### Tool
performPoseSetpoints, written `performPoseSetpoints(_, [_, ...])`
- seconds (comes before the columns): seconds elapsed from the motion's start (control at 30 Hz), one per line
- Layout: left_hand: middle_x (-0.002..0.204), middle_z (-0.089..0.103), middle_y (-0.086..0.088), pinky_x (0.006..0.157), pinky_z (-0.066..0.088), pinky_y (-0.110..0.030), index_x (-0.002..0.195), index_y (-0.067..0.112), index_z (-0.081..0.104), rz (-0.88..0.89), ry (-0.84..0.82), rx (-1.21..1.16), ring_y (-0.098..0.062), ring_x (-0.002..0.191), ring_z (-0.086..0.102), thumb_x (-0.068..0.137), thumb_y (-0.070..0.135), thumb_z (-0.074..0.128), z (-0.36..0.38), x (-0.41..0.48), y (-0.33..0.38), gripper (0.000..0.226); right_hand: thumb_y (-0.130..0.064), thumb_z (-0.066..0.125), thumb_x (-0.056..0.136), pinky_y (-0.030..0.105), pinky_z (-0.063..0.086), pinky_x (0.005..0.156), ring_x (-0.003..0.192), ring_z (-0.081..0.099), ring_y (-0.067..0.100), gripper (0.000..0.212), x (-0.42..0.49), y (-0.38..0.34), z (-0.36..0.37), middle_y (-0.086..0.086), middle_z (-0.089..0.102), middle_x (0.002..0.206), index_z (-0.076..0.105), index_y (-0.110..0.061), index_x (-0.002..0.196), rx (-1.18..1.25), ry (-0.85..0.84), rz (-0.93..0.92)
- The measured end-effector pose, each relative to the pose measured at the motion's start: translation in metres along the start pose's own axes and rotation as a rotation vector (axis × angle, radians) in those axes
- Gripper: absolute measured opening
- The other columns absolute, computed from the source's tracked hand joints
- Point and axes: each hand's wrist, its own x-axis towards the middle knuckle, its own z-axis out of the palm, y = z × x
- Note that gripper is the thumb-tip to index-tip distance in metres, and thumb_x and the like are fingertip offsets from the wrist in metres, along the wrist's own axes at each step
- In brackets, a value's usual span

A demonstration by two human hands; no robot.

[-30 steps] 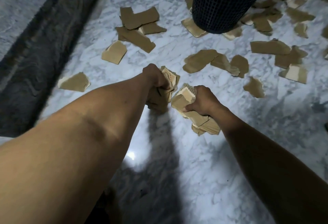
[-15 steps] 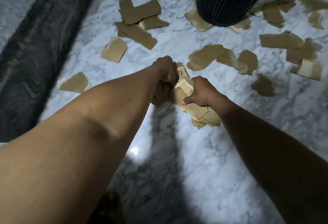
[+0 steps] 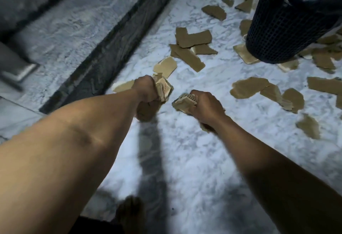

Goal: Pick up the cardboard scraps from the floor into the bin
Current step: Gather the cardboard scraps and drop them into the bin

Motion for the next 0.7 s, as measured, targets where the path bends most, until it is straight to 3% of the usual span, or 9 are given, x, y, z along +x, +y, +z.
performPoseSetpoints(0.07, [0.090, 0.064, -0.012, 0.087, 0.050, -0.036, 0.094, 0.018, 0.061, -0.089, 0.049, 0.030, -0.035, 0.105, 0.058, 0.073, 0.037, 0.073, -0.009, -0.006, -0.024, 0.031, -0.027, 0.072, 0.081, 0.034, 0.042, 0.063, 0.087, 0.061, 0.036, 0.023, 0.009, -0.026, 0.004, 0.007, 0.068, 0.093, 0.054, -0.017, 0.092, 0.053, 0.030, -0.018])
performPoseSetpoints(0.13, [0.107, 0.068, -0.014, 0.100, 0.046, -0.043, 0.101, 0.016, 0.065, -0.166, 0.091, 0.048, -0.037, 0.112, 0.058, 0.069, 0.043, 0.073, -0.013, -0.006, -0.043, 0.042, -0.024, 0.071, 0.083, 0.034, 0.041, 0.063, 0.089, 0.060, 0.036, 0.023, 0.019, -0.045, 0.011, 0.009, 0.067, 0.096, 0.054, -0.015, 0.095, 0.077, 0.057, -0.048])
performPoseSetpoints(0.23, [0.134, 0.056, -0.020, 0.115, 0.022, -0.057, 0.120, 0.014, 0.064, -0.244, 0.031, -0.016, -0.045, 0.132, 0.041, 0.063, 0.052, 0.078, -0.010, 0.007, -0.056, 0.070, -0.021, 0.071, 0.085, 0.035, 0.041, 0.065, 0.100, 0.057, 0.033, 0.027, 0.031, -0.055, 0.029, 0.009, 0.063, 0.106, 0.053, -0.012, 0.103, -0.016, 0.053, -0.159])
performPoseSetpoints(0.3, [0.121, 0.065, -0.016, 0.108, 0.039, -0.055, 0.110, 0.016, 0.068, -0.226, -0.019, -0.041, -0.040, 0.119, 0.055, 0.046, 0.062, 0.080, -0.006, 0.018, -0.062, 0.080, -0.015, 0.067, 0.085, 0.036, 0.042, 0.065, 0.103, 0.054, 0.031, 0.026, 0.040, -0.055, 0.039, 0.008, 0.059, 0.106, 0.048, -0.013, 0.102, -0.126, 0.013, -0.249])
performPoseSetpoints(0.37, [0.103, 0.071, -0.008, 0.089, 0.055, -0.040, 0.103, 0.014, 0.071, -0.203, -0.060, -0.074, -0.028, 0.098, 0.066, 0.045, 0.056, 0.088, -0.008, 0.019, -0.063, 0.073, -0.004, 0.065, 0.079, 0.036, 0.040, 0.061, 0.099, 0.055, 0.033, 0.033, 0.050, -0.055, 0.039, 0.010, 0.056, 0.102, 0.039, -0.016, 0.097, -0.215, -0.062, -0.278])
performPoseSetpoints(0.5, [0.107, 0.065, -0.009, 0.082, 0.052, -0.030, 0.104, 0.013, 0.069, -0.209, -0.067, -0.051, -0.027, 0.101, 0.063, 0.050, 0.052, 0.089, -0.013, 0.024, -0.058, 0.070, -0.014, 0.085, 0.068, 0.032, 0.041, 0.065, 0.095, 0.062, 0.035, 0.052, 0.081, -0.052, 0.027, 0.013, 0.061, 0.106, 0.049, -0.011, 0.105, -0.168, -0.250, -0.175])
performPoseSetpoints(0.6, [0.121, 0.047, -0.015, 0.086, 0.052, -0.033, 0.108, 0.011, 0.065, -0.207, -0.062, 0.015, -0.031, 0.112, 0.052, 0.044, 0.060, 0.087, -0.010, 0.034, -0.056, 0.084, -0.021, 0.088, 0.066, 0.030, 0.042, 0.068, 0.100, 0.063, 0.034, 0.052, 0.107, -0.049, 0.025, 0.013, 0.063, 0.110, 0.055, -0.012, 0.105, -0.036, -0.156, -0.134])
performPoseSetpoints(0.7, [0.123, 0.051, -0.012, 0.092, 0.050, -0.035, 0.115, 0.015, 0.064, -0.234, -0.085, 0.022, -0.031, 0.113, 0.054, 0.041, 0.058, 0.090, -0.010, 0.040, -0.057, 0.090, -0.020, 0.088, 0.068, 0.035, 0.047, 0.079, 0.111, 0.057, 0.034, 0.059, 0.148, -0.059, 0.022, 0.013, 0.047, 0.132, 0.055, -0.007, 0.115, -0.065, -0.097, -0.173])
